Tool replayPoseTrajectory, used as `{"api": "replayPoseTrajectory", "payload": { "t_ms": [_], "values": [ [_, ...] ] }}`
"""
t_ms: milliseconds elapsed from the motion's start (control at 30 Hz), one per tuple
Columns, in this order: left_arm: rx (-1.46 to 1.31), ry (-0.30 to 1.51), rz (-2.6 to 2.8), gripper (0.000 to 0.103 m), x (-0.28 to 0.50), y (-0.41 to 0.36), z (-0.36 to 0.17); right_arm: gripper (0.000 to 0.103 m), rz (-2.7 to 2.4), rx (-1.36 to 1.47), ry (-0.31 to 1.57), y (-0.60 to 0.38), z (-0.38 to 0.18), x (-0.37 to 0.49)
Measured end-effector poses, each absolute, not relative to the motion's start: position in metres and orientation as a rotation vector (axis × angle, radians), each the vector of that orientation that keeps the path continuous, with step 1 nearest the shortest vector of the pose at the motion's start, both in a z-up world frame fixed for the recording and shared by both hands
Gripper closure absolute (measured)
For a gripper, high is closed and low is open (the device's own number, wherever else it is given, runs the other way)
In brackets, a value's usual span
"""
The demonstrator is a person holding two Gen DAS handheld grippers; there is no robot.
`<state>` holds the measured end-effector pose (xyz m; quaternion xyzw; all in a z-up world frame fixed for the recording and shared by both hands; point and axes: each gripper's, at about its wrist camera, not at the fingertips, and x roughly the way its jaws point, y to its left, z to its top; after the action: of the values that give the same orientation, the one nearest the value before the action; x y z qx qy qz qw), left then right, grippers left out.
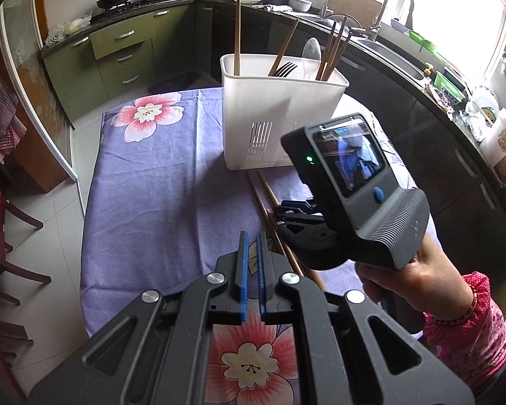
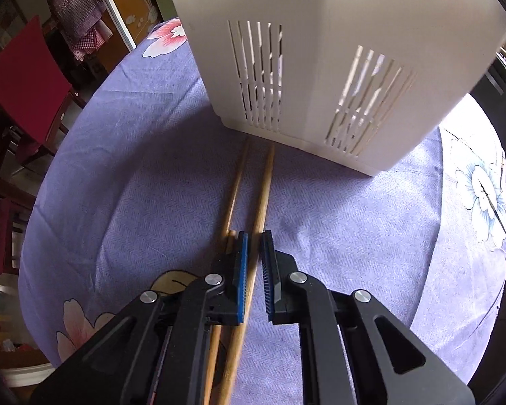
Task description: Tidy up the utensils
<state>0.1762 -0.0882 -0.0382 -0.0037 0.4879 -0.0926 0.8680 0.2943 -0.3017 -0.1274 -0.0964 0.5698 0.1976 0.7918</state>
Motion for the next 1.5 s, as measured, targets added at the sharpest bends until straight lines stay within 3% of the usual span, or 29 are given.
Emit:
{"api": "replayPoseTrajectory", "payload": {
  "t_ms": [233, 500, 867, 1100, 1500],
  "values": [
    [-0.008, 1.037, -0.192, 0.099, 0.185, -0.090, -0.043, 0.095, 0.474, -0.107, 1.092, -0.349, -0.071, 0.266],
    [0.014, 1.077, -0.195, 0.098, 0.204, -0.111, -0.061, 0.096, 0.501, 0.048, 0.822, -0.411, 0.045, 0.239],
    [0.022, 1.115, -0.169, 0.098, 0.224, -0.116, -0.076, 0.096, 0.498, 0.156, 0.567, -0.436, 0.159, 0.274],
    [0.014, 1.117, -0.127, 0.098, 0.245, -0.104, -0.076, 0.095, 0.466, 0.152, 0.562, -0.424, 0.168, 0.321],
    [-0.052, 1.235, -0.115, 0.098, 0.287, -0.118, -0.122, 0.095, 0.444, 0.046, 0.731, -0.395, 0.090, 0.360]
  ]
}}
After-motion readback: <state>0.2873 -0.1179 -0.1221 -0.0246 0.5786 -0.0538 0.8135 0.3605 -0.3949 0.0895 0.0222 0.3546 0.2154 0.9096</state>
